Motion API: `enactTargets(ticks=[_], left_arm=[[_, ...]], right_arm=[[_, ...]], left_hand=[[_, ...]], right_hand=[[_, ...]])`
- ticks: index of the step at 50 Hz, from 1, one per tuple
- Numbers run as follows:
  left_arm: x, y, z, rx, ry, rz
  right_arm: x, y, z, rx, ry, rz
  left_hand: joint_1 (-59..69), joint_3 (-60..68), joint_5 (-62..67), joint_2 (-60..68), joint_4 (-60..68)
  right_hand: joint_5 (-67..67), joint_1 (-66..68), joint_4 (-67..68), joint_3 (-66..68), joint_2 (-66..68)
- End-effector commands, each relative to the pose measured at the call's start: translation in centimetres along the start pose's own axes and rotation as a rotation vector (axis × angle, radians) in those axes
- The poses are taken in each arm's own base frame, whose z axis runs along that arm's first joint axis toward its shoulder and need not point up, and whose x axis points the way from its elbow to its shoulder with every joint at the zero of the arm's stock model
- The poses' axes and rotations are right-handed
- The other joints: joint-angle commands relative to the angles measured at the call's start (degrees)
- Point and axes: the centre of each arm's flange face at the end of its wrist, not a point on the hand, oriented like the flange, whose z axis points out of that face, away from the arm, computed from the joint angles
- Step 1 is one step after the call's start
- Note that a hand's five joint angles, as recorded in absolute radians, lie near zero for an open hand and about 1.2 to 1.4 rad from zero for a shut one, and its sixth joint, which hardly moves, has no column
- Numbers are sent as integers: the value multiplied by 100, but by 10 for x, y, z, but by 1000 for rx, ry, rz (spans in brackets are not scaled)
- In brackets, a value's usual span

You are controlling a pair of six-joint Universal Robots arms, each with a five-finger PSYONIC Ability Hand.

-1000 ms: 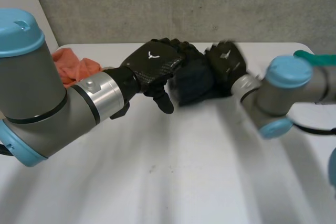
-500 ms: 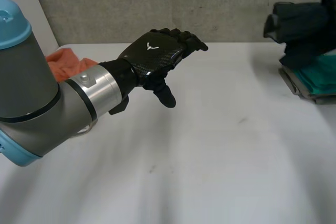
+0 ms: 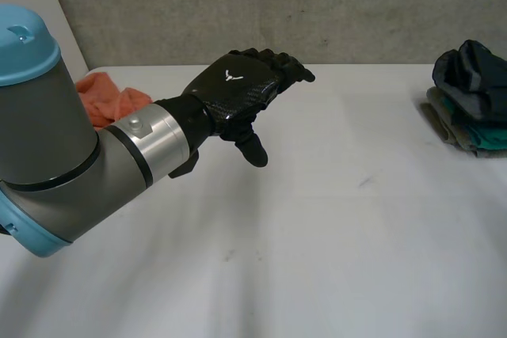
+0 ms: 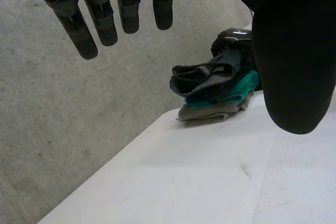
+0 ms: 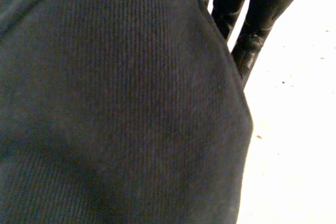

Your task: Fold the laundry.

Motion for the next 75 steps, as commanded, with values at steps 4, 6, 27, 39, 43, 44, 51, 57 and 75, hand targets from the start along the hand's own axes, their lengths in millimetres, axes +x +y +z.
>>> enactTargets(ticks=[4, 6, 27, 39, 43, 44, 51, 57, 75], left_arm=[[1, 0, 0, 0, 0, -1], [1, 0, 0, -2, 2, -1], [14, -8, -2, 21, 33, 9], [14, -15, -5, 37, 30, 17], [14, -17, -4, 47, 27, 20], [12, -18, -4, 49, 22, 21], [2, -29, -4, 72, -56, -7], [-8, -33, -5, 93, -133, -6], [-208, 60, -45, -194, -819, 134]], right_arm=[[4, 23, -11, -29, -3, 34], [6, 19, -10, -26, 9, 32], [17, -67, -53, -260, 259, -41], [100, -94, -125, -640, 732, -357], [115, -115, -122, -629, 844, -452], [115, -121, -119, -611, 858, -464], [46, -207, -44, -284, 733, -486], [-45, -242, -11, -139, 502, -384], [-314, -196, -70, -250, -297, -106]], left_hand=[[-50, -51, -6, 0, 14], [-50, -51, -6, 0, 14], [-67, -68, -23, -17, -3], [-83, -84, -40, -34, -20], [-83, -84, -40, -34, -20], [-83, -84, -40, -34, -20], [-83, -84, -40, -34, -20], [-134, -135, -90, -84, -70], [-285, -286, -242, -236, -222]], right_hand=[[1608, 2579, 1155, 1320, 1272], [581, 1553, 129, 293, 245], [-5392, -4421, -5845, -5680, -5728], [-5392, -4421, -5845, -5680, -5728], [-5392, -4421, -5845, -5680, -5728], [-5392, -4421, -5845, -5680, -5728], [-5392, -4421, -5845, -5680, -5728], [-5392, -4421, -5845, -5680, -5728], [-5392, -4421, -5845, -5680, -5728]])
